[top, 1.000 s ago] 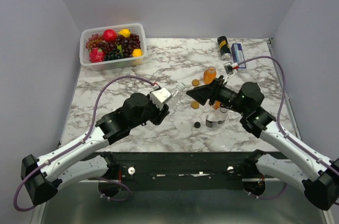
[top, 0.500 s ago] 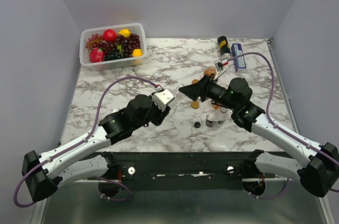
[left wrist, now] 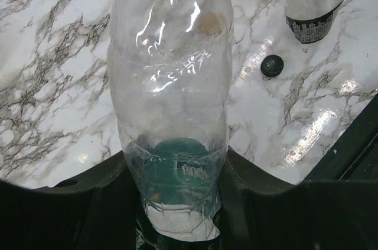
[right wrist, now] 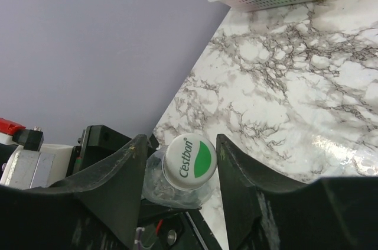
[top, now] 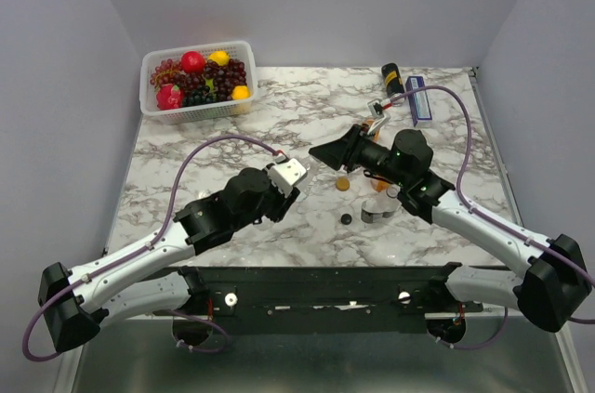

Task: Unscrew the bottle caps

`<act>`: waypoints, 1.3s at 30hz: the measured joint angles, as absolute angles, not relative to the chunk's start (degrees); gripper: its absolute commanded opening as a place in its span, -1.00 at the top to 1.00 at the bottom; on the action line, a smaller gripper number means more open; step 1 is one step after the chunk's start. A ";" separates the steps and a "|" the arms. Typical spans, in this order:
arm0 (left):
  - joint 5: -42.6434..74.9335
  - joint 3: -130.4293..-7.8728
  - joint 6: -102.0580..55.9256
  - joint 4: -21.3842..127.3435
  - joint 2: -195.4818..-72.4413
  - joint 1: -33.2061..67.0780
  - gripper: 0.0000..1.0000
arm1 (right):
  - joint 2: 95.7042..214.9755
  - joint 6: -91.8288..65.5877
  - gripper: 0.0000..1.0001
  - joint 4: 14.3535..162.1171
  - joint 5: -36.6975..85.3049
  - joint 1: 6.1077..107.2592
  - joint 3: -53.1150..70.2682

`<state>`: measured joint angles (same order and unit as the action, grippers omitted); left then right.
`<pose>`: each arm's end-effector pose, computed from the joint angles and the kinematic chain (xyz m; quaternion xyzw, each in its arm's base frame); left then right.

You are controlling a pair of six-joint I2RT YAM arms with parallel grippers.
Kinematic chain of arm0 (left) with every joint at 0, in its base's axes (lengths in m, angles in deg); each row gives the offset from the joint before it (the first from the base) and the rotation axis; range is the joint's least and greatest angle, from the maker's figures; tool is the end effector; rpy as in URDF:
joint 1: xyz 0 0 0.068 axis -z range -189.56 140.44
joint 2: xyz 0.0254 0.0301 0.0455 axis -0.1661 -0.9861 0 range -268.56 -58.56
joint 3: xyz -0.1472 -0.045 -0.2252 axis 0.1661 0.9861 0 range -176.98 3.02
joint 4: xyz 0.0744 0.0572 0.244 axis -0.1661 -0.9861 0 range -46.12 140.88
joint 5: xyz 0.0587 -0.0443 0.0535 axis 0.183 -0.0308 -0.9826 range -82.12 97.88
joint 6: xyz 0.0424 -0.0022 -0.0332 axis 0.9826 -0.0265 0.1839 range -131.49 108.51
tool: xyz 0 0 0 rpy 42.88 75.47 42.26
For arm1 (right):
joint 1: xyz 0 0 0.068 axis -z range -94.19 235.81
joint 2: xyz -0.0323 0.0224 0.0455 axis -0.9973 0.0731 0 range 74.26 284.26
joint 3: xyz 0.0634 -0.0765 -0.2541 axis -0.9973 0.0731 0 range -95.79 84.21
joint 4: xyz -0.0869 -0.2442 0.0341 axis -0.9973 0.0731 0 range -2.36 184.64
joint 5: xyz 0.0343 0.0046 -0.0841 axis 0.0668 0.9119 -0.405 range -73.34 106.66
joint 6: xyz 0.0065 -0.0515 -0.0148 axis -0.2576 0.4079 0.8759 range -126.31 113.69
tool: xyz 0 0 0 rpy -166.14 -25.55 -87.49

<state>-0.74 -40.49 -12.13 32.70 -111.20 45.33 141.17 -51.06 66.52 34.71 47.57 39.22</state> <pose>0.1241 -0.1674 0.2935 0.3535 0.7758 -0.1849 0.4888 0.2085 0.1782 0.3191 -0.0700 0.7083 0.5431 0.4454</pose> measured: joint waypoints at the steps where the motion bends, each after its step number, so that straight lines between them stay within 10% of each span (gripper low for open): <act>1: -0.74 -40.49 -12.13 32.70 -111.20 45.33 0.29 | 141.35 -51.10 -0.11 66.23 34.75 47.57 39.22; 19: 5.73 -41.10 -11.48 32.26 -108.62 44.35 0.28 | 142.62 -49.05 0.52 58.60 40.85 48.16 39.37; 39: 56.92 -41.12 -19.06 42.14 -114.91 28.76 0.28 | 129.55 -31.23 0.56 60.40 54.42 51.33 42.50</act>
